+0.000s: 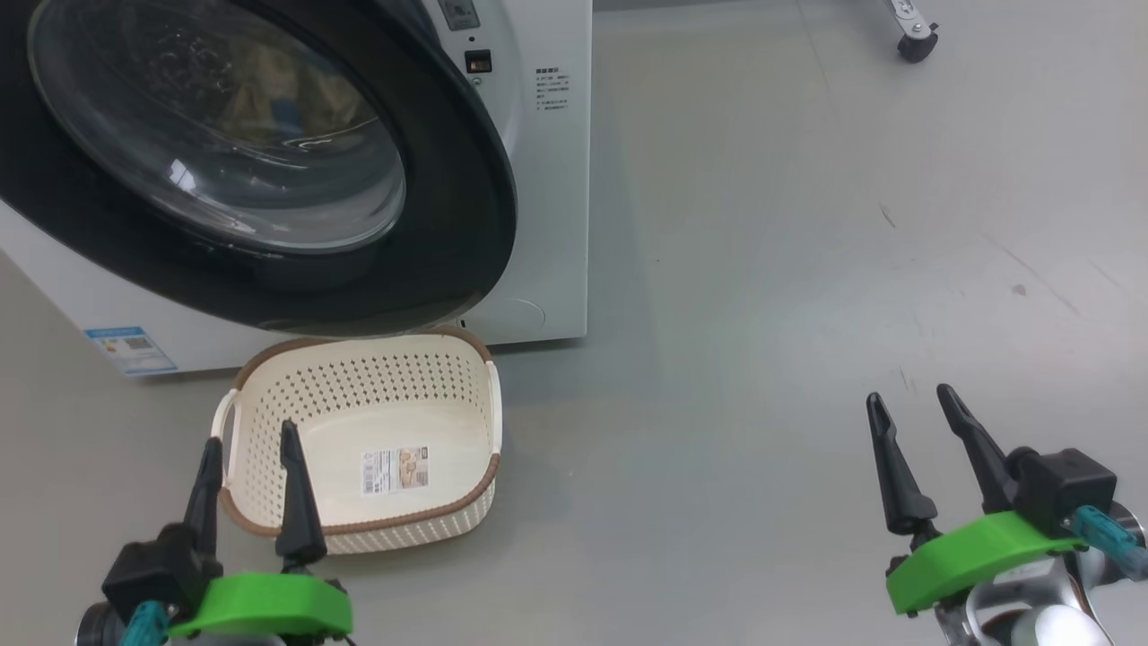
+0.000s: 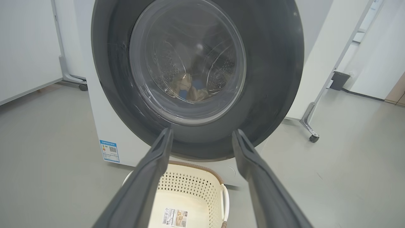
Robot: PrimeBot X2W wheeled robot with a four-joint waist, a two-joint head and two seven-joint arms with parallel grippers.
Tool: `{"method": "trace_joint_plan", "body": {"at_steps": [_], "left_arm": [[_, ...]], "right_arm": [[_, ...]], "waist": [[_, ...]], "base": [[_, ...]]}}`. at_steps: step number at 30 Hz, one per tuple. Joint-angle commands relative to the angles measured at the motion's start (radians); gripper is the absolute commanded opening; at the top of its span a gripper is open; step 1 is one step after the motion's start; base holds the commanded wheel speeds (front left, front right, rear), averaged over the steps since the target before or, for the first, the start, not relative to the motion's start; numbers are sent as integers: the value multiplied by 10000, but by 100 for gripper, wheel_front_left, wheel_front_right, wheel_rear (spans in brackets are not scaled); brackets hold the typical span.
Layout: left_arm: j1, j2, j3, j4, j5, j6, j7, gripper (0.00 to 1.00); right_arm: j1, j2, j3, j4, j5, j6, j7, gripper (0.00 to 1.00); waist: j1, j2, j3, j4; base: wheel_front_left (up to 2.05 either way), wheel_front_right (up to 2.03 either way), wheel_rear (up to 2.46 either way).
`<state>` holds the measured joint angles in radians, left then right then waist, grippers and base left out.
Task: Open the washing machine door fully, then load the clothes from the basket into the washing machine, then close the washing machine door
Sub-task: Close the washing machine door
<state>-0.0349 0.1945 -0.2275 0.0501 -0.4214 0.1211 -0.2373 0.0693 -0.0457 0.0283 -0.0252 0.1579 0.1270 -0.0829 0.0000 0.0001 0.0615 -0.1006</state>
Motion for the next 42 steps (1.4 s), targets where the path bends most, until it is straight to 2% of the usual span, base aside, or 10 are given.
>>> {"method": "trace_joint_plan", "body": {"at_steps": [1,6,9,28,29,30,31,32,42], "left_arm": [[-220,246,276,-483,274,128,-115,100],[85,391,-41,-814,1092,572,-140,100],[259,367,-164,-925,1223,687,-139,100],[318,389,-291,-905,1018,669,-55,100],[302,387,-321,-895,1016,670,-52,100],[294,384,-339,-890,1017,671,-49,100],[279,381,-355,-890,1018,672,-48,100],[265,380,-363,-889,1017,673,-50,100],[4,378,-501,-933,1129,709,-69,100]], "right_arm": [[-199,-45,135,-420,-67,37,39,100],[-85,-45,86,-521,-87,37,103,100],[-41,-45,103,-546,-89,37,127,100],[-62,-45,255,-486,33,37,97,100],[-65,-45,241,-476,53,37,88,98],[-72,-45,227,-467,70,37,82,62],[-84,-45,208,-459,87,37,71,16],[-104,-45,216,-443,107,37,64,0],[-690,-45,677,-94,-88,37,41,0]], "waist": [[0,-1,-9,17],[0,-1,-26,61],[0,-1,-49,65],[0,-1,26,19],[0,-1,32,51],[0,-1,37,75],[0,-1,52,105],[0,-1,61,127],[0,-1,292,532]], "base": [[0,0,0],[0,0,0],[0,0,0],[0,0,0],[0,0,0],[0,0,0],[0,0,0],[0,0,0],[0,0,0]]}}
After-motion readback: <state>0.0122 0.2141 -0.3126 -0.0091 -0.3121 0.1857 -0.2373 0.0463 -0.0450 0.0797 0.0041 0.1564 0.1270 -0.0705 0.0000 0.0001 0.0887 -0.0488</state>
